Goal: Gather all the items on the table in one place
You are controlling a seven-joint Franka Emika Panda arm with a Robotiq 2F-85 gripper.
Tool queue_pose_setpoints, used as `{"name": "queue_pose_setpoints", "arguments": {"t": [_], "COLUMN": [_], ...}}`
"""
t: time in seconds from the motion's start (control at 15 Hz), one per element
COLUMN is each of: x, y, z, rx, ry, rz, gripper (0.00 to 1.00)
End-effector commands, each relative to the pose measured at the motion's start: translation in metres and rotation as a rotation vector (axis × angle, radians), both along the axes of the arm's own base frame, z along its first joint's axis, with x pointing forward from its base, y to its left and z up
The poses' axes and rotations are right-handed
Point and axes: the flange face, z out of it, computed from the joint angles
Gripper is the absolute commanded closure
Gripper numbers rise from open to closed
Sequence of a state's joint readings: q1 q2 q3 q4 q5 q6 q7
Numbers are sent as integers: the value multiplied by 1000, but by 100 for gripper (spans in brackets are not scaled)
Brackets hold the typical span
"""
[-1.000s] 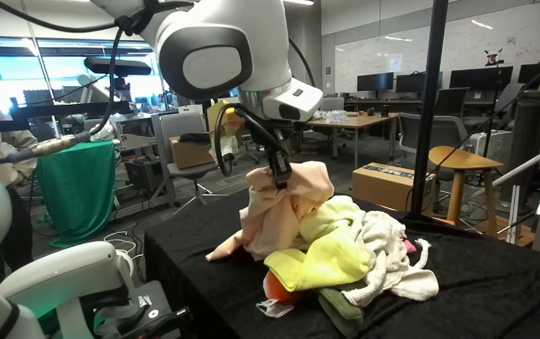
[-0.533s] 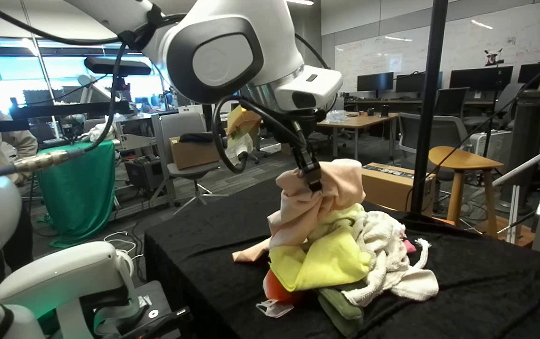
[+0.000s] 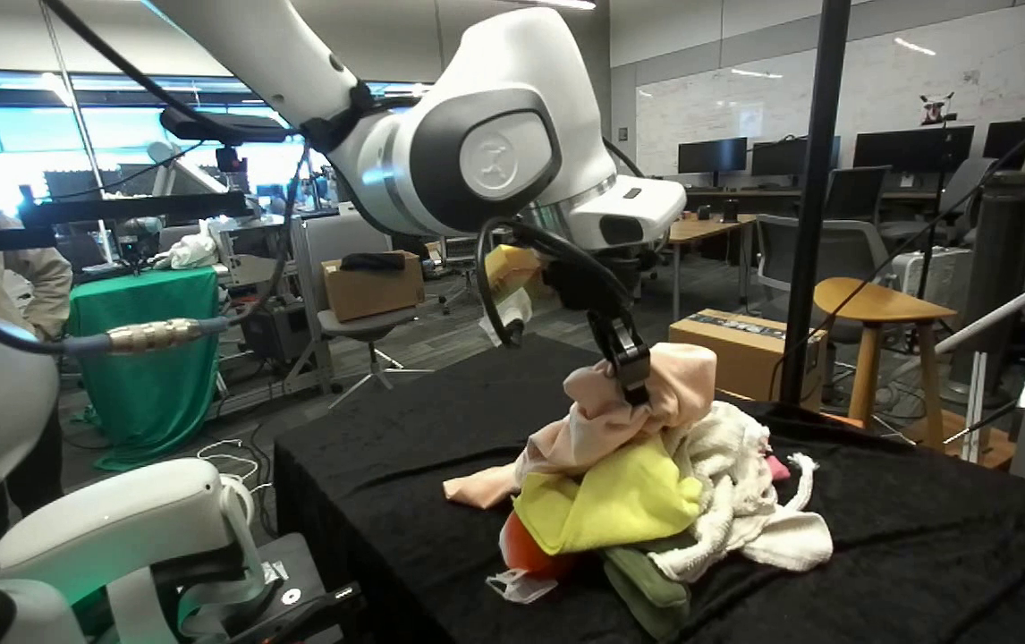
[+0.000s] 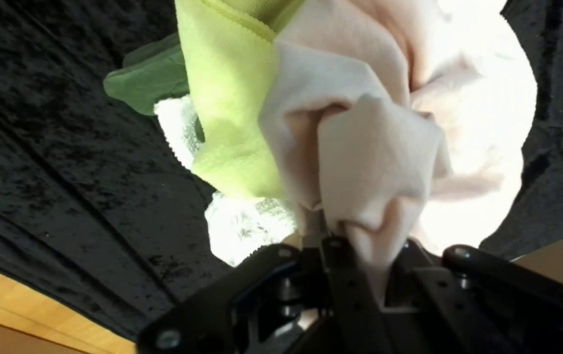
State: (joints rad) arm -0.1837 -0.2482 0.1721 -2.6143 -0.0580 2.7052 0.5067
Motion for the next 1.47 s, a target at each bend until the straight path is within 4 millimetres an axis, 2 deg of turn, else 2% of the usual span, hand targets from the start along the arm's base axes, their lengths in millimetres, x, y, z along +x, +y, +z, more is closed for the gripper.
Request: {"name": "queue_pose_setpoints", "arguments": {"t": [0.0,0.2,0.4,0.53,0.73,0.8,0.87,0.93,1.2,1.4], "x": [32,47,58,63,65,62,60,57,38,19], "y": [4,3,0,2,13,20,25,33,62,81], "z": [-30,-58,-75,-78,-72,-66,-62,-57,-31,-5], "rx": [-30,-48,-43,-42,-57,-71,-78,-90,-160,-201], "ry": [60,121,178,208,240,254,266,275,293,283], "rz": [20,41,46,51,82,104,114,140,219,282], "gripper": [95,95,95,95,92,64,63,57,27,5]}}
